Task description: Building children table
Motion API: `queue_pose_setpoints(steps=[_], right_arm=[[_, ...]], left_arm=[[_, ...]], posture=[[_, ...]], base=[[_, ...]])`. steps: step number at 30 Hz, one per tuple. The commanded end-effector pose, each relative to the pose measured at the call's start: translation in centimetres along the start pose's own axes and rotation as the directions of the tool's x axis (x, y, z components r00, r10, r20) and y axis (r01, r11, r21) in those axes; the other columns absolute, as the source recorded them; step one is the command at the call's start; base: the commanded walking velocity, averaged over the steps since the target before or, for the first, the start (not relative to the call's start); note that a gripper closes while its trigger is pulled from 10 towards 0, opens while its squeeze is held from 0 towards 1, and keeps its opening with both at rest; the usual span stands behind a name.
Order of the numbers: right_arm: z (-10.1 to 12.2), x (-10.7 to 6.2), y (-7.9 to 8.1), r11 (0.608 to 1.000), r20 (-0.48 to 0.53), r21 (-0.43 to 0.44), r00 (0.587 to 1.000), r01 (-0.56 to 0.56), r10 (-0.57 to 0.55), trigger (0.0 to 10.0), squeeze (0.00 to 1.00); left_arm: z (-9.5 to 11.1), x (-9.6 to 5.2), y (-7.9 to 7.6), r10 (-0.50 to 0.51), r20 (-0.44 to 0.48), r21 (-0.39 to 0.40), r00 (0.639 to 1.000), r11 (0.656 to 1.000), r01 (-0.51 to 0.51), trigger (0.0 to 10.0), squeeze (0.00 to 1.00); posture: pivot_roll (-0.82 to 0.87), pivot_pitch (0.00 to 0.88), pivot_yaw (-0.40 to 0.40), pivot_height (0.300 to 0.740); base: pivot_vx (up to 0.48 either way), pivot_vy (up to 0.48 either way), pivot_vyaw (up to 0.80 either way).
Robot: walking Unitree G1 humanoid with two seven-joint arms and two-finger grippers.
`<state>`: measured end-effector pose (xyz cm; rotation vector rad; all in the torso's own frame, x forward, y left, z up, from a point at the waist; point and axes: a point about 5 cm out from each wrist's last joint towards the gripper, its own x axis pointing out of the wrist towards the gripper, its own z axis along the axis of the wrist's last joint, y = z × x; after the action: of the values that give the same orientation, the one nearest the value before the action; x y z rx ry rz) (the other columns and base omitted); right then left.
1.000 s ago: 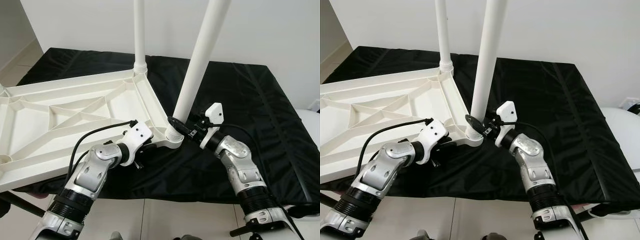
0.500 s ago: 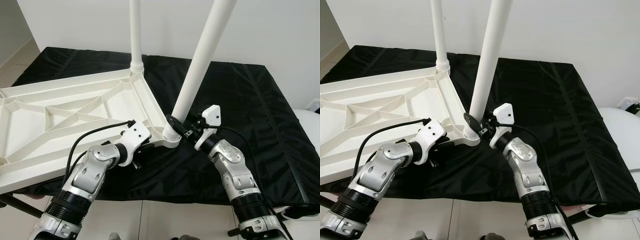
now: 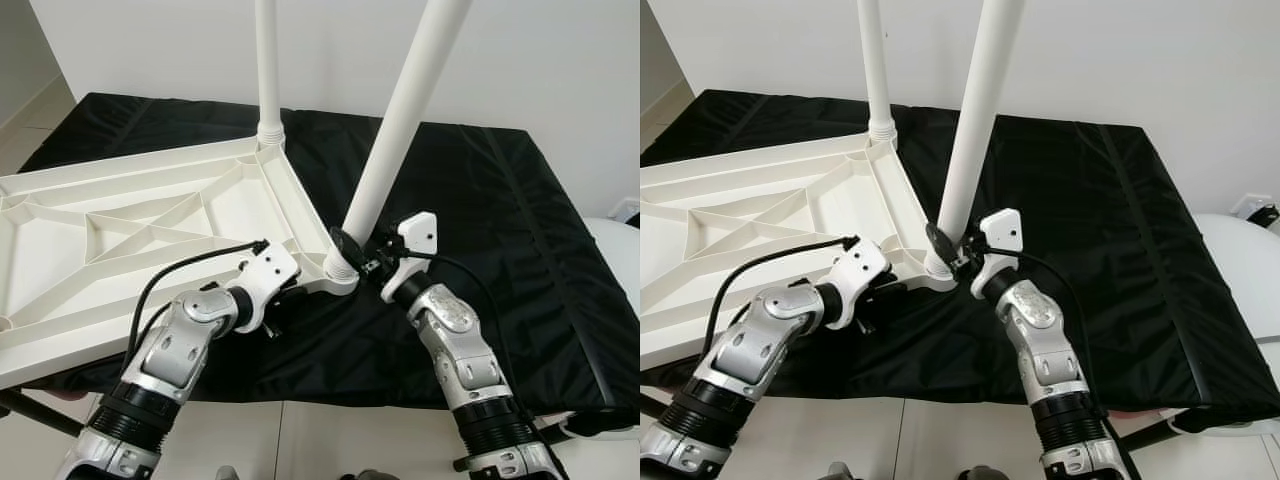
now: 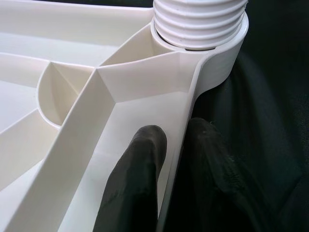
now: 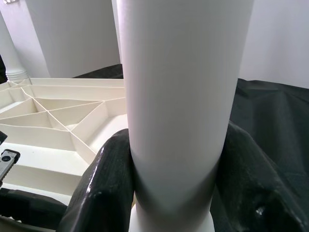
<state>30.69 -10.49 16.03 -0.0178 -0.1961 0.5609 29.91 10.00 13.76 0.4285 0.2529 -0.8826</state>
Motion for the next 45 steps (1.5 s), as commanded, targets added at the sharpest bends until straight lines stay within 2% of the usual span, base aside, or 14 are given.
queue_pose_setpoints(steps=[1, 5, 9, 20, 28, 32, 39, 42, 45], right_arm=[[-3.4, -1.2, -0.1, 0.998, -0.187, 0.029, 0.981, 0.049, -0.043, 10.0, 0.00], [-3.5, -1.1, 0.0, 0.998, -0.195, 0.031, 0.980, 0.051, -0.044, 10.0, 0.00], [-3.6, -0.8, -0.4, 0.990, -0.232, 0.008, 0.963, 0.143, -0.137, 10.0, 0.00], [-3.4, -1.0, -0.3, 0.960, -0.200, -0.028, 0.939, 0.280, -0.280, 10.0, 0.00], [-2.9, -1.6, -0.7, 0.907, -0.151, -0.082, 0.895, 0.413, -0.421, 10.0, 0.00], [-2.9, -1.6, -0.7, 0.902, -0.147, -0.085, 0.890, 0.423, -0.431, 10.0, 0.00], [-2.6, -2.0, -0.5, 0.869, -0.116, -0.119, 0.862, 0.481, -0.493, 10.0, 0.00], [-2.5, -2.3, -0.7, 0.837, -0.105, -0.108, 0.832, 0.536, -0.545, 10.0, 0.00], [-2.5, -2.4, -0.8, 0.826, -0.104, -0.113, 0.820, 0.553, -0.563, 10.0, 0.00]], left_arm=[[3.7, -0.4, 0.0, -0.016, 0.144, 0.089, 0.990, 0.996, 0.003, 10.0, 0.00], [3.7, -0.4, 0.0, -0.014, 0.145, 0.088, 0.989, 0.996, 0.002, 10.0, 0.00], [3.8, -0.4, 0.0, -0.009, 0.148, 0.086, 0.989, 0.996, -0.004, 10.0, 0.00], [3.8, -0.4, 0.0, -0.004, 0.150, 0.084, 0.989, 0.996, -0.009, 10.0, 0.00], [3.9, -0.5, 0.0, -0.008, 0.152, 0.087, 0.988, 0.996, -0.005, 10.0, 0.00], [3.9, -0.4, 0.0, -0.009, 0.151, 0.087, 0.988, 0.996, -0.005, 10.0, 0.00], [4.0, -0.5, 0.0, -0.010, 0.153, 0.089, 0.988, 0.996, -0.004, 10.0, 0.00], [4.0, -0.5, 0.0, -0.011, 0.153, 0.090, 0.988, 0.996, -0.002, 10.0, 0.00], [4.0, -0.5, 0.0, -0.011, 0.153, 0.090, 0.988, 0.996, -0.003, 10.0, 0.00]], posture=[[-0.04, 0.053, -0.025, 0.740], [-0.04, 0.053, -0.026, 0.740], [-0.04, 0.055, -0.033, 0.740], [-0.04, 0.050, -0.030, 0.740], [-0.05, 0.045, -0.022, 0.740], [-0.05, 0.045, -0.021, 0.740], [-0.05, 0.042, -0.018, 0.740], [-0.04, 0.043, -0.018, 0.740], [-0.04, 0.045, -0.017, 0.740]], base=[[0.000, 0.000, 0.00], [0.000, 0.000, 0.00], [0.000, 0.000, 0.00], [0.000, 0.000, 0.00], [0.000, 0.000, 0.00], [0.000, 0.000, 0.00], [0.000, 0.000, 0.00], [0.000, 0.000, 0.00], [0.000, 0.000, 0.00]])
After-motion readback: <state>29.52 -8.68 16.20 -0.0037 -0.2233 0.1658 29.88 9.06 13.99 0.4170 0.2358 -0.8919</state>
